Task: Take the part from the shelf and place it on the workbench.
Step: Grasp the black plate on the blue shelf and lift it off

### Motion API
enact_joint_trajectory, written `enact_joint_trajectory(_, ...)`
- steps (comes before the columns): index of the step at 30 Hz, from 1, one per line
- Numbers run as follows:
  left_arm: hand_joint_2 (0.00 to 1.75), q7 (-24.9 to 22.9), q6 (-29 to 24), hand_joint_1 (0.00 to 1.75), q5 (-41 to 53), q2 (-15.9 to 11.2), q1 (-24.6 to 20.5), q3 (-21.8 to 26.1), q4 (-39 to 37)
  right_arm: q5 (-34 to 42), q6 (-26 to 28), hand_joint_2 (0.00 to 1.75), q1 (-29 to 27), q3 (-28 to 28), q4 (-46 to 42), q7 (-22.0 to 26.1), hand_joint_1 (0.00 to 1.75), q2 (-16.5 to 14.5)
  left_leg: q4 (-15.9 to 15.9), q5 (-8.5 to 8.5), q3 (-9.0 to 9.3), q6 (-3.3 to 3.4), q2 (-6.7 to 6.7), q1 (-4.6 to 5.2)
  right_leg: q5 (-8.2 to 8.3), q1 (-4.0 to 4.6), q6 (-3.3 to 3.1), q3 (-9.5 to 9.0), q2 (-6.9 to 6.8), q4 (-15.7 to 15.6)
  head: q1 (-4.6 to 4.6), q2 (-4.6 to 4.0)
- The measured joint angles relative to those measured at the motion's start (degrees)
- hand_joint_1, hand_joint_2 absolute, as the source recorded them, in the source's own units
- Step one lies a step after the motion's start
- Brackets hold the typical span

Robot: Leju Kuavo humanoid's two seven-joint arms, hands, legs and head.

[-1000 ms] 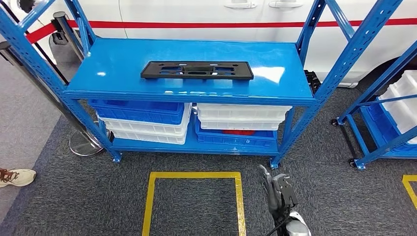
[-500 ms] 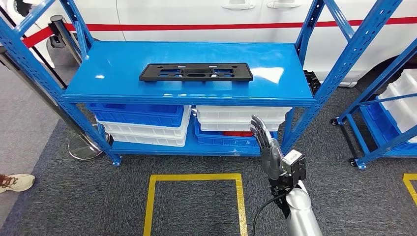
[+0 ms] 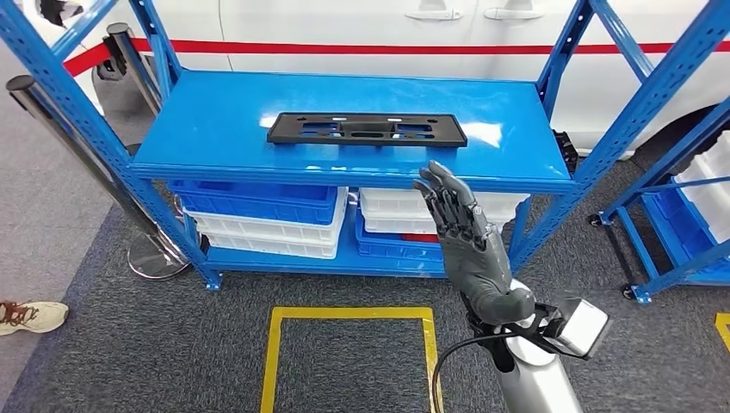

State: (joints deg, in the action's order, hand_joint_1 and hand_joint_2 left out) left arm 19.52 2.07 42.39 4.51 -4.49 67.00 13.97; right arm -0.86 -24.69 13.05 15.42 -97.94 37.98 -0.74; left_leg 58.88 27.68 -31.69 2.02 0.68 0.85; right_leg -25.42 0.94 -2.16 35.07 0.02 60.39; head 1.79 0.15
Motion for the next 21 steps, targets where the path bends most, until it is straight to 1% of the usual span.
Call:
enact_joint_trajectory(1, 0.0, -0.01, -0.01, 0.0, 0.19, 0.12, -0.12, 0.41, -0.1, 1.0, -0.15, 0.0, 0.17, 0.95, -1.16, 0.36, 0.0, 0.64, -0.1, 0.07, -0.03, -0.18, -0.02, -0.04, -0.25, 0.15, -0.2, -0.28, -0.02, -0.75, 0.08, 0.0)
enact_joint_trajectory(3, 0.0, -0.01, -0.04, 0.0, 0.38, 0.12, -0.23, 0.95, -0.14, 2.39, -0.41, 0.0, 0.28, 2.17, -2.59, 0.83, 0.0, 1.51, -0.4, 0.11, 0.05, -0.52, -0.07, -0.19, -0.22, 0.25, -0.19, -0.47, 0.04, -1.4, 0.08, 0.0)
enact_joint_trajectory(5, 0.0, 0.07, -0.19, 0.0, 0.65, -0.02, -0.3, 1.41, -0.19, 3.98, -0.83, 0.0, 0.31, 3.08, -3.84, 1.35, 0.0, 2.34, -0.33, 0.54, 0.33, -0.87, -0.12, -0.03, 0.01, -0.34, 0.02, -1.4, -0.03, -2.65, 0.16, 0.0)
enact_joint_trajectory(6, 0.0, 0.13, -0.26, 0.0, 0.8, -0.06, -0.37, 1.65, -0.23, 4.86, -1.13, 0.0, 0.34, 3.53, -4.43, 1.6, 0.0, 2.72, 1.01, 1.34, -0.1, -1.14, -0.15, -0.03, 0.08, -0.7, 0.11, -2.04, -0.1, -3.33, 0.27, 0.0)
enact_joint_trajectory(7, 0.0, 0.19, -0.32, 0.0, 0.79, -0.1, -0.41, 1.91, -0.28, 5.79, -1.61, 0.0, 0.37, 4.01, -5.01, 1.84, 0.0, 3.17, 3.49, 2.61, -1.18, -1.48, -0.18, -0.14, 0.07, -1.05, 0.22, -2.67, -0.18, -3.91, 0.39, 0.0)
enact_joint_trajectory(8, 0.0, 0.25, -0.31, 0.0, 0.42, -0.05, -0.41, 2.03, -0.32, 6.24, -2.15, 0.0, 0.37, 4.27, -5.21, 1.92, 0.0, 3.48, 7.13, 4.17, -2.97, -1.88, -0.22, -0.43, -0.11, -1.18, 0.24, -3.08, -0.22, -4.17, 0.51, 0.0)
enact_joint_trajectory(9, 0.0, 0.27, -0.28, 0.0, -0.12, -0.03, -0.35, 2.07, -0.35, 6.47, -2.71, 0.0, 0.33, 4.39, -5.26, 1.93, 0.0, 3.78, 11.07, 5.62, -5.19, -2.27, -0.23, -0.76, -0.34, -1.29, 0.32, -3.32, -0.24, -4.22, 0.53, 0.0)
enact_joint_trajectory(10, 0.0, 0.29, -0.3, 0.0, -0.76, -0.03, -0.24, 2.09, -0.35, 6.61, -3.21, 0.0, 0.24, 4.47, -5.24, 1.93, 0.0, 4.1, 14.12, 6.35, -7.1, -2.64, -0.25, -1.11, -0.61, -1.4, 0.48, -3.54, -0.21, -4.18, 0.54, 0.0)
enact_joint_trajectory(11, 0.0, 0.3, -0.36, 0.0, -1.28, -0.03, -0.11, 2.06, -0.35, 6.76, -3.51, 0.0, 0.15, 4.48, -5.2, 1.92, 0.0, 4.4, 15.49, 6.04, -8.26, -2.98, -0.28, -1.43, -0.93, -1.56, 0.7, -3.83, -0.16, -4.12, 0.55, 0.0)
enact_joint_trajectory(12, 0.0, 0.31, -0.48, 0.0, -1.58, -0.04, -0.02, 2.04, -0.35, 7.0, -3.64, 0.0, 0.08, 4.49, -5.15, 1.93, 0.0, 4.71, 14.69, 4.56, -8.36, -3.3, -0.32, -1.72, -1.31, -1.78, 1.0, -4.24, -0.1, -4.02, 0.55, 0.0)
enact_joint_trajectory(13, 0.0, 0.32, -0.61, 0.0, -1.72, -0.04, 0.03, 2.02, -0.35, 7.27, -3.66, 0.0, 0.05, 4.5, -5.13, 1.94, 0.0, 5.01, 11.75, 2.08, -7.39, -3.62, -0.38, -1.99, -1.83, -2.04, 1.39, -4.77, -0.06, -3.85, 0.55, 0.0)
enact_joint_trajectory(14, 0.0, 0.35, -0.75, 0.0, -1.79, -0.04, 0.06, 2.0, -0.36, 7.54, -3.6, 0.0, 0.04, 4.51, -5.09, 1.94, 0.0, 5.32, 7.88, -0.41, -5.94, -3.93, -0.5, -2.25, -2.42, -2.25, 1.85, -5.24, -0.07, -3.64, 0.55, 0.0)
enact_joint_trajectory(15, 0.0, 0.39, -0.88, 0.0, -1.82, -0.01, 0.06, 1.99, -0.42, 7.72, -3.48, 0.0, 0.05, 4.51, -5.04, 1.95, 0.0, 5.63, 4.33, -2.0, -4.37, -4.11, -0.58, -2.31, -3.05, -2.3, 2.39, -5.59, -0.07, -3.29, 0.61, 0.0)
enact_joint_trajectory(16, 0.0, 0.42, -0.98, 0.0, -1.81, 0.03, 0.01, 1.97, -0.49, 7.83, -3.27, 0.0, 0.03, 4.53, -4.99, 1.94, 0.0, 5.91, 1.95, -2.64, -3.27, -3.89, -0.64, -2.32, -3.54, -2.26, 2.87, -5.79, -0.06, -3.04, 0.63, 0.0)
enact_joint_trajectory(17, 0.0, 0.46, -1.08, 0.0, -1.81, 0.06, -0.02, 1.94, -0.55, 7.89, -3.03, 0.0, -0.01, 4.55, -4.94, 1.93, 0.0, 6.18, 0.95, -2.35, -2.8, -3.49, -0.65, -2.24, -3.85, -2.15, 3.28, -5.88, -0.04, -2.86, 0.64, 0.0)
enact_joint_trajectory(19, 0.0, 0.52, -1.16, 0.0, -1.78, 0.1, -0.06, 1.89, -0.63, 7.85, -2.58, 0.0, -0.22, 4.61, -4.83, 1.94, 0.0, 6.61, 0.74, -1.42, -2.51, -2.25, -0.49, -2.11, -4.1, -2.15, 3.86, -6.09, -0.01, -2.75, 0.6, 0.0)
enact_joint_trajectory(20, 0.0, 0.57, -1.2, 0.0, -1.76, 0.1, 0.0, 1.87, -0.64, 7.69, -2.36, 0.0, -0.33, 4.67, -4.79, 1.95, 0.0, 6.8, 0.59, -1.19, -2.25, -1.81, -0.41, -2.11, -4.19, -2.23, 4.08, -6.04, -0.04, -2.18, 0.54, 0.0)
enact_joint_trajectory(21, 0.0, 0.61, -1.21, 0.0, -1.73, 0.1, 0.02, 1.86, -0.66, 7.47, -2.07, 0.0, -0.39, 4.81, -4.73, 1.99, 0.0, 6.93, 0.44, -0.93, -1.82, -1.36, -0.34, -2.11, -4.48, -2.29, 4.25, -5.45, -0.06, -0.79, 0.48, 0.0)
